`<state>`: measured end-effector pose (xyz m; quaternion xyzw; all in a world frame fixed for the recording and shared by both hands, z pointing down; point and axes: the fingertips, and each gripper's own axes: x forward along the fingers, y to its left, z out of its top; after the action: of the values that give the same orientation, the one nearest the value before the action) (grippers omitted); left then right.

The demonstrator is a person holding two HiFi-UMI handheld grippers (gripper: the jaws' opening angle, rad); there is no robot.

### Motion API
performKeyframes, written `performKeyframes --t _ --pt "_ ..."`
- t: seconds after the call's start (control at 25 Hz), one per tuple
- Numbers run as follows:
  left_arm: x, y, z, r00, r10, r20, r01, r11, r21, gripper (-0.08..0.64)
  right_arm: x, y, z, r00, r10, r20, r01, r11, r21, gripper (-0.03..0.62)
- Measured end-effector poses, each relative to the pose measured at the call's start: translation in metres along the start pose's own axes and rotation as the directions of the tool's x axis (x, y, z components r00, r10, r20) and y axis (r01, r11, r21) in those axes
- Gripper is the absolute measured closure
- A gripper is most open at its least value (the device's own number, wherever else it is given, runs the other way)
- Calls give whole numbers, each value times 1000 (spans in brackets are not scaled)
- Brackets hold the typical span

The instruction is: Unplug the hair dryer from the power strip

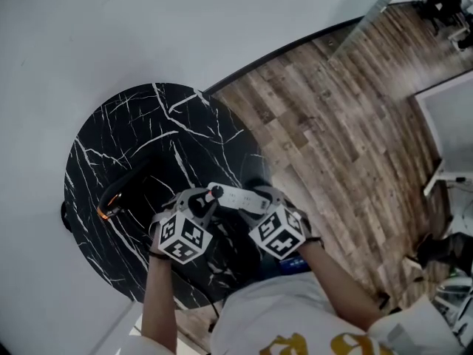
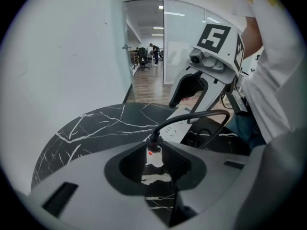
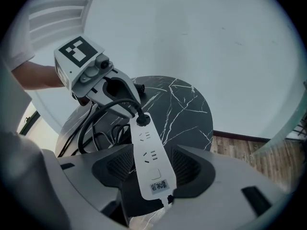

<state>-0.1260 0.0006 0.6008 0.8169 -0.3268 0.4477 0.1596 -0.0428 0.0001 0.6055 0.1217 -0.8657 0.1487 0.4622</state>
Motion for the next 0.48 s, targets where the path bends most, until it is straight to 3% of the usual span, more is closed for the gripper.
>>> performKeyframes --t 0.2,0.48 --pt "4 3 10 1000 -19 6 18 997 69 466 8 1 -5 1000 -19 -19 17 997 -74 349" --pt "11 1 11 996 -69 -52 78 976 202 468 26 12 -7 996 -17 -83 3 988 -154 340"
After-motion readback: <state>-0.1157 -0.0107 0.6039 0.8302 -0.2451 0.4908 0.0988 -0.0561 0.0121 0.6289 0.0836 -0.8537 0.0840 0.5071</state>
